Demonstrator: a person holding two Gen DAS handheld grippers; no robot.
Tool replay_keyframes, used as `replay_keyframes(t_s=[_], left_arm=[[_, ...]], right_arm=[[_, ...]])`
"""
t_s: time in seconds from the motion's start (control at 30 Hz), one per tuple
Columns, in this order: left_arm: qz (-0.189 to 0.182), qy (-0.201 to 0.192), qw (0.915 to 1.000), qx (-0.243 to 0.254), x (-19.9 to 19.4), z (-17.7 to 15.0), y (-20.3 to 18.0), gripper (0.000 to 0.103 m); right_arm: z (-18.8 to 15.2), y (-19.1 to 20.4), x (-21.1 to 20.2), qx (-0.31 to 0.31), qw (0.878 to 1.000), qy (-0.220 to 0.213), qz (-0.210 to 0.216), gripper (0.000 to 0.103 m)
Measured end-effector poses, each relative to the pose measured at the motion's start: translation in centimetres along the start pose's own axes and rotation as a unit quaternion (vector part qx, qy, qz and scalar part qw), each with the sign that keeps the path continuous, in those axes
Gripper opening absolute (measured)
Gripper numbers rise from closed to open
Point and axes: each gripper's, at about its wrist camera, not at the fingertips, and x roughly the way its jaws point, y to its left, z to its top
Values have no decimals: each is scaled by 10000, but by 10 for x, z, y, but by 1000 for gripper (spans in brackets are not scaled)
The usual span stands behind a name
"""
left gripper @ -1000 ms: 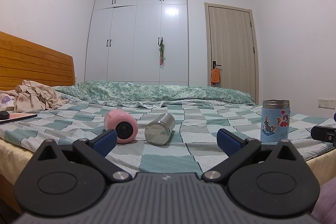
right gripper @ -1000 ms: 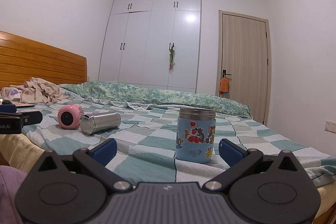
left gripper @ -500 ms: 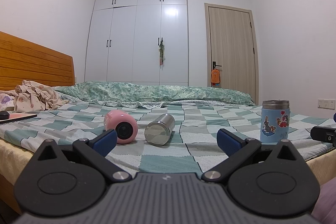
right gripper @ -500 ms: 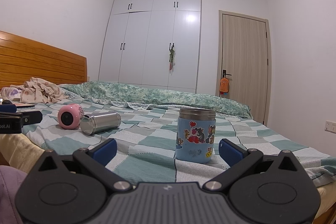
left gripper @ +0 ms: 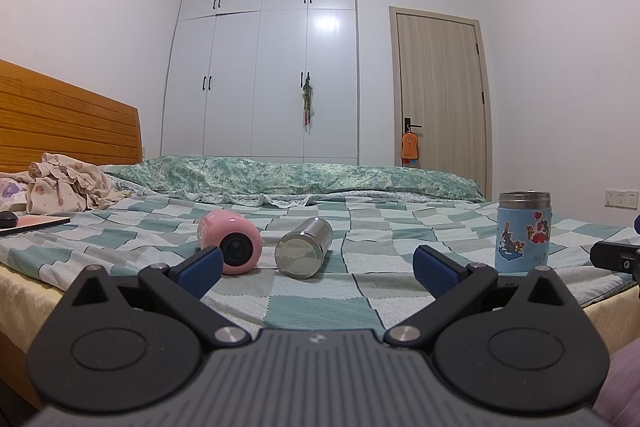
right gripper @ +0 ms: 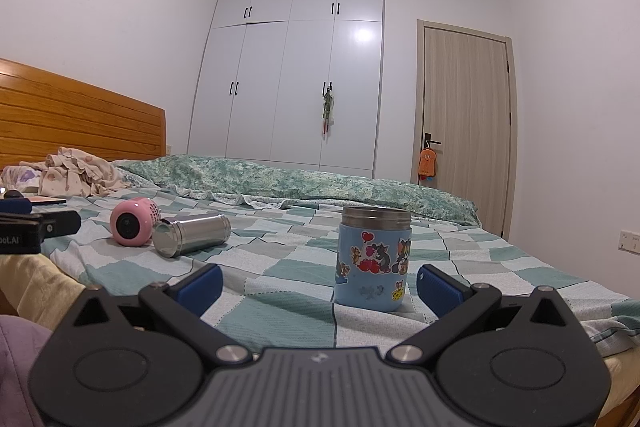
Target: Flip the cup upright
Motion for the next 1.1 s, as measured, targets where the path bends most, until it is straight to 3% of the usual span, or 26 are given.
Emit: replay_keyframes(t_s=[0.23,0.6,0.9,1.1], left_arm=[[5,12,10000,-6,0,1,0,103],[2,76,10000,-20,17,30,6,103],[-78,405,9990,186,69,57,37,103],[14,516,9984,217,111,67,70,103]], right_arm=[[1,0,2,-17,10000,14,15,103],[34,19,28,-279,9978,188,567,103],[72,51,97,-248,9866,783,1408,103],[89,87,167,-228,9777,1270,1656,103]])
